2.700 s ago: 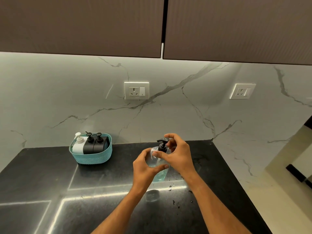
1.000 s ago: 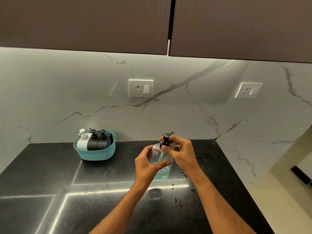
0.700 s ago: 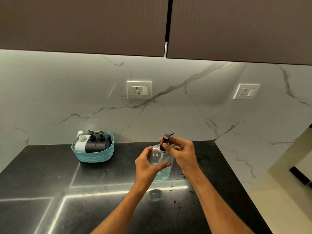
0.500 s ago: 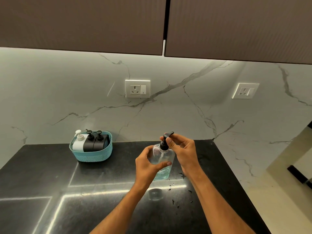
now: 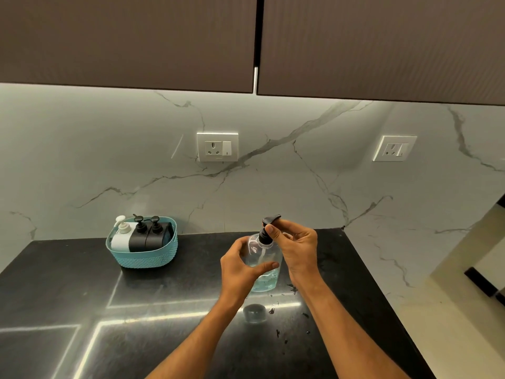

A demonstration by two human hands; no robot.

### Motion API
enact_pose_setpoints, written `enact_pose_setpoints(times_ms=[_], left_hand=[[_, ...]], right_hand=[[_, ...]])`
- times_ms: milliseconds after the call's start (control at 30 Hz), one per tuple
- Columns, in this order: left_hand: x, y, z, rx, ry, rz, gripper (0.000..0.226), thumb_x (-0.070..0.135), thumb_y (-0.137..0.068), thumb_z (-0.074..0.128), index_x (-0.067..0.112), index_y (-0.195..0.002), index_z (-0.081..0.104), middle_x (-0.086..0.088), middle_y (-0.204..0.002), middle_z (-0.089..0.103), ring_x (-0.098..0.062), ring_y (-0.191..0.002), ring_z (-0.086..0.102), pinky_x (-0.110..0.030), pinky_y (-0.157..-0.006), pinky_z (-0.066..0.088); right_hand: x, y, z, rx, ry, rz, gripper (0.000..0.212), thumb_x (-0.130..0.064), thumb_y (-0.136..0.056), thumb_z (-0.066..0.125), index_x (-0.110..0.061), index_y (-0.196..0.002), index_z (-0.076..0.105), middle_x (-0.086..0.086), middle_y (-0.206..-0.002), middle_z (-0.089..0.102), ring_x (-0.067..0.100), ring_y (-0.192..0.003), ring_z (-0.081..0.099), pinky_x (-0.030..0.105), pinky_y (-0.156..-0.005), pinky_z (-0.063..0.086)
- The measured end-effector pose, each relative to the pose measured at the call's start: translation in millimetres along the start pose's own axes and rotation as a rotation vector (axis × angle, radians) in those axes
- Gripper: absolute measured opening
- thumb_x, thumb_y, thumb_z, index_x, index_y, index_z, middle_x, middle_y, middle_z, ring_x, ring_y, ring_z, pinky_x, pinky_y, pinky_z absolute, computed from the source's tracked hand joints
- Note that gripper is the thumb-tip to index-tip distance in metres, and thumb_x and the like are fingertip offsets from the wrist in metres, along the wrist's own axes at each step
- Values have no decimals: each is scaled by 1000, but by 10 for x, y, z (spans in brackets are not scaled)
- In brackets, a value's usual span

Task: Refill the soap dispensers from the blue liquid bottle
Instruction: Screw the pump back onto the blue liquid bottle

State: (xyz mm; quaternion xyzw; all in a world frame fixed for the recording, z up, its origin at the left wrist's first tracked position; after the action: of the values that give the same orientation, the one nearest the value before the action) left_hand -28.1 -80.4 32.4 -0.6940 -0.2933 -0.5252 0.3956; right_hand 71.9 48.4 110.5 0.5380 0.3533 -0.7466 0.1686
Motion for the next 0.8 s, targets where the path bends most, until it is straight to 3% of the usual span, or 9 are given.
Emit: enact_pose_setpoints(times_ms=[133, 300, 467, 600, 800], left_hand=[[29, -49, 67, -23, 2, 18, 70, 63, -53, 92, 43, -113, 63, 30, -109, 71, 0, -101, 70, -13, -84, 55], [-21, -168, 105, -29, 2, 14, 71, 45, -54, 100, 32, -116, 68, 21, -107, 75, -5, -100, 72, -20, -87, 58], [-161, -328, 235, -31, -27, -13, 69, 31, -56, 103, 28, -116, 69, 14, -106, 76, -5, -100, 72, -26, -90, 60], [-233, -516, 377, -52, -48, -30, 72, 37, -54, 103, 25, -116, 70, 12, -106, 77, -4, -98, 73, -28, -89, 61], [-202, -947, 634, -112, -54, -34, 80, 51, -52, 102, 26, -120, 70, 14, -109, 77, -1, -100, 73, -26, -87, 61]], right_hand=[[100, -61, -116, -11, 139, -29, 35, -26, -79, 86, -17, -112, 78, 3, -98, 79, 26, -89, 76, 43, -80, 64], [518, -38, -304, -162, 208, 108, 62, -28, -81, 85, -24, -139, 62, -5, -129, 71, 16, -124, 65, 37, -95, 60], [798, -46, -405, -246, 250, 210, 62, -23, -84, 85, -25, -140, 60, -7, -133, 70, 13, -128, 63, 33, -101, 57], [887, -222, -518, -247, 310, 238, 69, -9, -83, 85, -17, -145, 57, -3, -136, 68, 13, -129, 62, 39, -106, 55], [905, -662, -638, -218, 369, 203, 62, -3, -86, 81, -17, -142, 60, -7, -129, 72, 5, -123, 65, 26, -106, 52]])
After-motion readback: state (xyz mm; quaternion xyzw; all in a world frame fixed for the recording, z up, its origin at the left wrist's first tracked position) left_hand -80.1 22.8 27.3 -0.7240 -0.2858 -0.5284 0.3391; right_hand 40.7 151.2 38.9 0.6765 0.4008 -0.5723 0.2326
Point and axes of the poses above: each hand's wrist, its own y-axis away from the middle knuckle, its own z-axis out of the palm, x = y × z, the point moved 10 cm from there along -y, towards the middle knuckle
